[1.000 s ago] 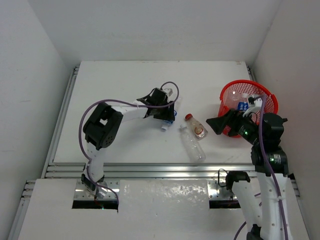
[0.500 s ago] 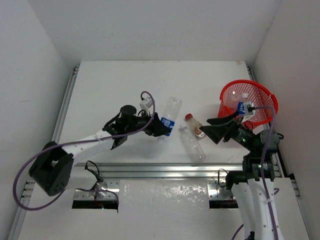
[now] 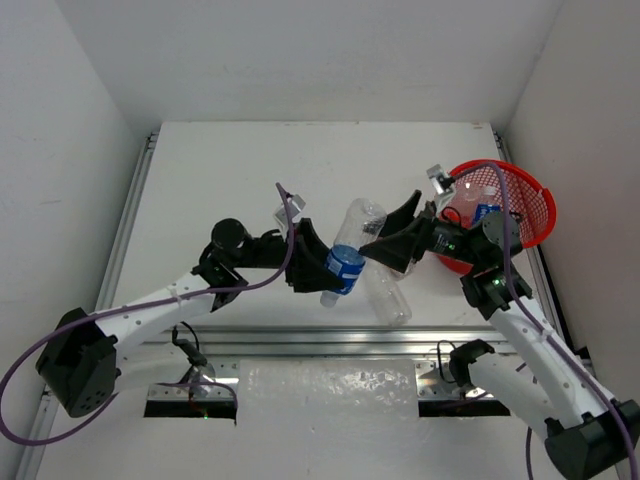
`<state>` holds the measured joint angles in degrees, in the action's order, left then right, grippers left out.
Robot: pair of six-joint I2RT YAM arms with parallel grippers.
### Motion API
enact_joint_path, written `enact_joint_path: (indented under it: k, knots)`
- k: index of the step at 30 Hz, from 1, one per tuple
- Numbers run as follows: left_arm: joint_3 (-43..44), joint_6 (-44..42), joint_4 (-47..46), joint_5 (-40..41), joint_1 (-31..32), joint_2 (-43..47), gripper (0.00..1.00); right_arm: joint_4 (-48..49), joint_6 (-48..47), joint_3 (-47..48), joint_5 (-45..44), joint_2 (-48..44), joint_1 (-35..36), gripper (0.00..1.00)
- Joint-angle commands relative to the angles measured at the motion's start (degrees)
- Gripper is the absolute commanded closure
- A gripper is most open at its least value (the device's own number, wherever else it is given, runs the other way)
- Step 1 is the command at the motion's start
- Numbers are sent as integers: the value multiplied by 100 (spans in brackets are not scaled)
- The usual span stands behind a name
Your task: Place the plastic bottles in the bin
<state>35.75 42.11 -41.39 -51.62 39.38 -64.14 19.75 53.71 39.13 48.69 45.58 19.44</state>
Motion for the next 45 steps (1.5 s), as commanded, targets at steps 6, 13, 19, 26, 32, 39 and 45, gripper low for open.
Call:
enact_joint_path:
  k: [6, 13, 19, 26, 32, 39, 45]
  knots:
    - [635, 193, -142, -59, 70, -389, 100, 863, -564, -11, -264, 372, 824, 7]
    - [1284, -1150, 3182, 1824, 70, -22, 18, -1538, -1976, 866, -2550, 206, 816, 100]
    - [1261, -1310, 6247, 5880, 70, 1716, 1, -4181, -3750, 2414, -8454, 337, 483, 100]
    - [794, -1767, 6765, 5724, 70, 2222, 0, -4024, -3481, 2986, -8365, 1058, -1496, 100]
    - [627, -1811, 6608, 5337, 70, 2440, 0, -3513, -3623, 2424, -8762, 1023, -1531, 100]
    - [547, -1767, 6547, 5258, 70, 2599, 0, -3126, -2798, 1090, -7989, 400, -1540, 100]
    - [504, -1767, 6459, 5049, 70, 2556, 0, -2819, -2401, 482, -7848, 135, -1540, 69]
